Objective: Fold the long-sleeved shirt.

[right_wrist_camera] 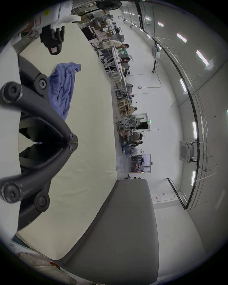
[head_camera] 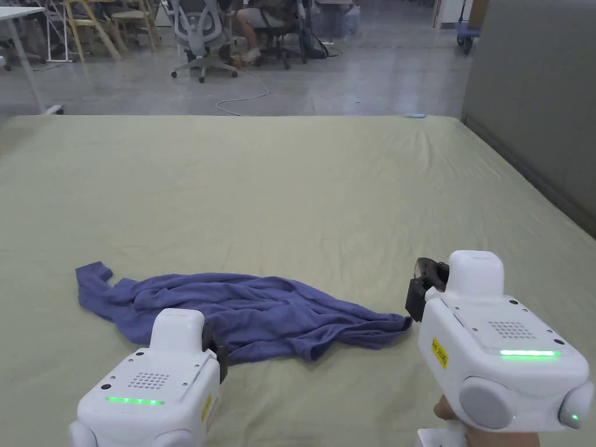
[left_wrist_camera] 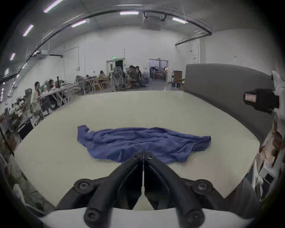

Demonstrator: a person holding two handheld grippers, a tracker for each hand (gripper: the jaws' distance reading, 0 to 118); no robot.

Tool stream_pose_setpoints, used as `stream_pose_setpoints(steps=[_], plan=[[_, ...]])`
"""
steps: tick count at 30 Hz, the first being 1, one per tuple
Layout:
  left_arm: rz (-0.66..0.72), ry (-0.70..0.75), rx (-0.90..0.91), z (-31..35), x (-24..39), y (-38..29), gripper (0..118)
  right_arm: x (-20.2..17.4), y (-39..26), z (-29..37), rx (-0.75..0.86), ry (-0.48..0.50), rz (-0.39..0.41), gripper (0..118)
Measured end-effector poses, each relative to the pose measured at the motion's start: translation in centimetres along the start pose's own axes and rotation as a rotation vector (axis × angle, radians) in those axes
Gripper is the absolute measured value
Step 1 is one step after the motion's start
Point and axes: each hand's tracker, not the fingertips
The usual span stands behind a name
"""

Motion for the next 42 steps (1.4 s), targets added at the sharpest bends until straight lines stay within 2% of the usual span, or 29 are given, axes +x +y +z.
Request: stream_pose_setpoints(steps=[3,4,6,7,8,11,16,17,19,20,21,22,23,24,25,26,27,28,30,33,34,35,36,37,38,39,40,42], plan=[[0.045,-0.043,-0.004,-0.5,0.6,0.4,0,-0.3,0.0,0.0,-0.006,0.011,-0.001,0],[0.045,-0.041,-0.016,-1.3,0.7,0.4,9,-0.2,-0.2,-0.1,-0.007,0.01,0.003,0],[0.027,-0.05,-0.046,-3.0,0.9,0.0,86,-0.2,-0.3,0.1,-0.004,0.013,0.002,0],[0.028,-0.046,-0.066,-3.9,1.1,-0.4,109,-0.1,-0.3,0.2,-0.003,0.013,-0.004,0],[0.044,-0.035,-0.115,-4.9,1.3,-0.9,115,0.0,-0.7,-0.1,-0.005,0.017,-0.011,0],[0.09,-0.03,-0.224,-8.4,1.5,-1.6,113,0.3,-1.0,-0.3,-0.017,0.024,-0.008,0],[-0.039,0.012,-0.381,-15.6,2.7,-2.6,106,0.4,-1.6,-1.9,-0.066,0.008,0.0,0],[-0.039,0.009,-0.391,-16.4,3.0,-2.8,100,0.5,-1.6,-2.3,-0.076,0.009,-0.006,0],[-0.03,0.009,-0.432,-17.5,3.4,-3.2,79,0.4,-1.6,-3.4,-0.092,0.018,-0.011,0],[-0.018,-0.005,-0.418,-17.4,3.6,-3.4,77,0.2,-1.3,-3.6,-0.096,0.02,-0.007,0],[-0.018,0.001,-0.401,-16.9,3.4,-3.1,66,0.1,-1.3,-4.4,-0.096,0.025,0.002,0],[0.006,-0.061,-0.37,-16.6,3.1,-2.7,34,-0.1,-1.3,-5.3,-0.103,0.031,0.012,0],[0.023,-0.061,-0.335,-16.1,3.3,-2.4,4,-0.2,-1.4,-6.2,-0.114,0.046,0.017,0],[-0.02,0.026,-0.297,-15.5,3.5,-2.2,4,-0.3,-1.8,-7.9,-0.151,0.081,0.015,0],[-0.013,-0.016,-0.326,-14.9,3.2,-1.7,4,-0.5,-1.8,-9.6,-0.193,0.103,0.023,14],[0.009,-0.036,-0.328,-14.3,2.9,-1.4,4,-0.7,-1.9,-11.3,-0.245,0.113,0.024,63],[0.03,-0.039,-0.322,-14.0,2.6,-1.3,4,-1.1,-1.9,-13.8,-0.327,0.144,0.039,100],[0.033,-0.039,-0.318,-13.7,2.4,-1.1,4,-1.4,-2.2,-16.3,-0.421,0.166,0.069,118],[0.03,-0.036,-0.317,-13.2,1.9,-0.8,4,-2.2,-3.1,-20.6,-0.519,0.226,0.139,106],[0.017,-0.044,-0.318,-12.5,2.1,-0.7,4,-3.8,-5.9,-27.1,-0.638,0.185,0.29,93],[0.014,-0.045,-0.322,-12.7,1.6,-1.1,4,-4.2,-6.7,-28.6,-0.685,0.161,0.321,83],[0.014,-0.045,-0.324,-12.5,1.6,-1.1,4,-4.5,-7.5,-29.8,-0.725,0.167,0.332,63],[0.018,-0.043,-0.325,-12.3,1.6,-1.2,4,-5.0,-8.3,-29.5,-0.772,0.183,0.333,49],[0.023,-0.042,-0.324,-12.1,1.6,-1.2,4,-5.2,-9.5,-30.0,-0.817,0.199,0.338,48],[0.022,-0.044,-0.325,-12.1,1.4,-1.3,4,-5.4,-10.4,-29.7,-0.771,0.201,0.333,46],[0.02,-0.044,-0.327,-12.0,1.3,-1.3,4,-5.6,-9.7,-29.2,-0.72,0.188,0.377,34],[0.018,-0.045,-0.327,-12.0,1.2,-1.2,4,-5.4,-8.8,-28.2,-0.742,0.192,0.365,6],[0.016,-0.045,-0.324,-12.2,0.8,-0.9,4,-4.8,-7.7,-27.6,-0.726,0.251,0.311,5]])
